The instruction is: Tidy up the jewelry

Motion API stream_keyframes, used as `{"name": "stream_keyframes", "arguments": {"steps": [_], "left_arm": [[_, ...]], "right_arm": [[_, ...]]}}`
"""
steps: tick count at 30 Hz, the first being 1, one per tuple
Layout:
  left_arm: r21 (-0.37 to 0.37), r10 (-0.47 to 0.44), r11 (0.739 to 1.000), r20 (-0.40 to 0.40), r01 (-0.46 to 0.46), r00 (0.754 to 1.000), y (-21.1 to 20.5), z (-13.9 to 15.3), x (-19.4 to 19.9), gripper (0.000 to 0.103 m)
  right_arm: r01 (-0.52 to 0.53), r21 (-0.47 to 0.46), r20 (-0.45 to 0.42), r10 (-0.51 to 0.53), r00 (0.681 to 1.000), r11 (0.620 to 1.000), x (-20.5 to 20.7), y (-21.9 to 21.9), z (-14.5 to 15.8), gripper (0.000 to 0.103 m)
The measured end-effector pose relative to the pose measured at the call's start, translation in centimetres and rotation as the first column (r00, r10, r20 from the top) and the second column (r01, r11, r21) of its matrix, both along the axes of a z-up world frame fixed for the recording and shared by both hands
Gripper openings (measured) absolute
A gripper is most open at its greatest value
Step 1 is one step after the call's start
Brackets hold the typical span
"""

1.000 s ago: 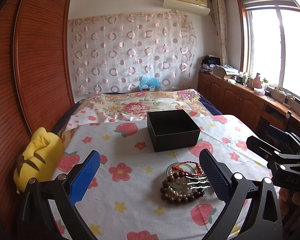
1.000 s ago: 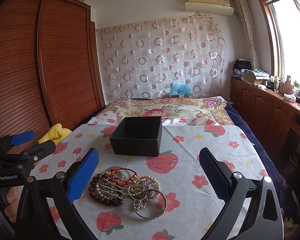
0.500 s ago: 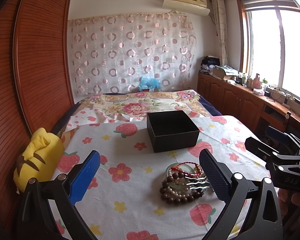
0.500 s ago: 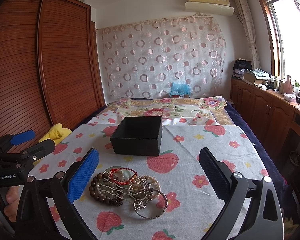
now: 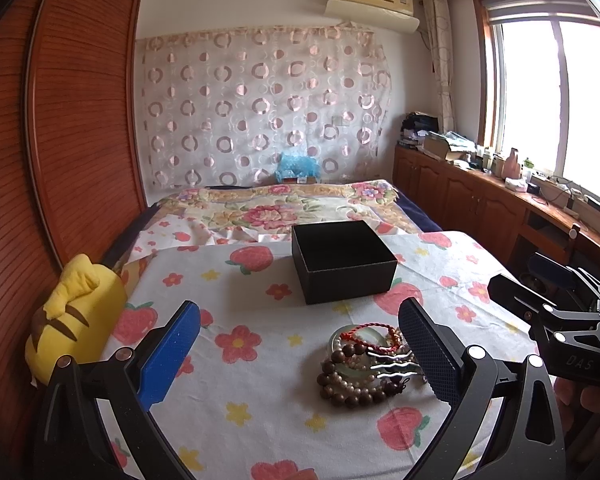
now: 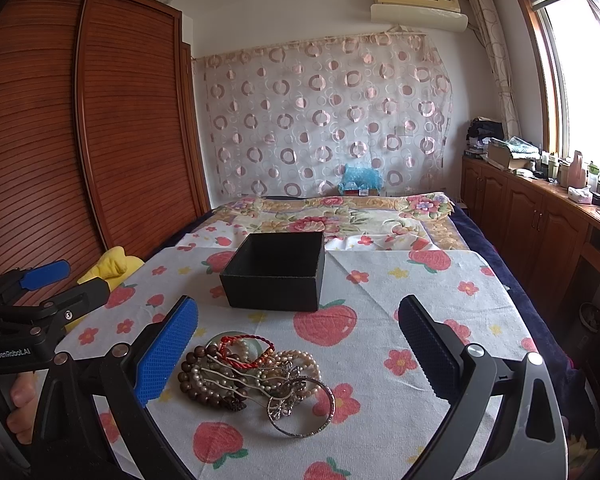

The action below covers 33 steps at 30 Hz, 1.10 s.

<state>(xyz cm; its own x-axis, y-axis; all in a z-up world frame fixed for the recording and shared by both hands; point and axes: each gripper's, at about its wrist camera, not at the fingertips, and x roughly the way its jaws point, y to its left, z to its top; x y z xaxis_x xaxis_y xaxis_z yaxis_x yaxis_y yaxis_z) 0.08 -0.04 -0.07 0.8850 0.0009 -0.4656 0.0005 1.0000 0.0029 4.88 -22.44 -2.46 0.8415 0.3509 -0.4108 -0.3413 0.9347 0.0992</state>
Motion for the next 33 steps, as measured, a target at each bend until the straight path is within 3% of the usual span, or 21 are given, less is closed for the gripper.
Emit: {"name": "stream_keyframes", "arguments": {"steps": [6, 13, 19, 27, 33], "left_arm": [[-0.002, -0.002, 1.0, -0.036, 0.002, 0.999, 0.2, -1.0, 0.9, 0.096], [-0.024, -0.033, 0.999, -0.093, 0.031, 0.995, 0.3, -3.0, 2.2, 0.096], [-0.028, -0.104, 0.994, -0.151, 0.101, 0.983, -0.7, -4.5, 3.8, 0.095], [-0.069, -0.211, 0.977, -0.238, 0.2, 0.948, -2.2, -6.0, 7.0, 0.074], [-0.117, -0.245, 0.969, -0.314, 0.219, 0.917, -2.5, -7.3, 9.9, 0.055]], "right_arm": [[0.0, -0.007, -0.021, 0.0, 1.0, 1.0, 0.1, 0.0, -0.5, 0.1], [-0.02, -0.032, -0.073, 0.018, 0.997, 0.999, 0.7, -0.1, -3.1, 0.1], [-0.051, -0.068, -0.135, 0.041, 0.99, 0.996, 1.4, -0.5, -5.1, 0.089], [-0.064, -0.095, -0.19, 0.045, 0.981, 0.993, 2.1, -1.2, -7.0, 0.083], [-0.078, -0.095, -0.222, 0.055, 0.974, 0.992, 2.6, -1.5, -7.5, 0.077]]}}
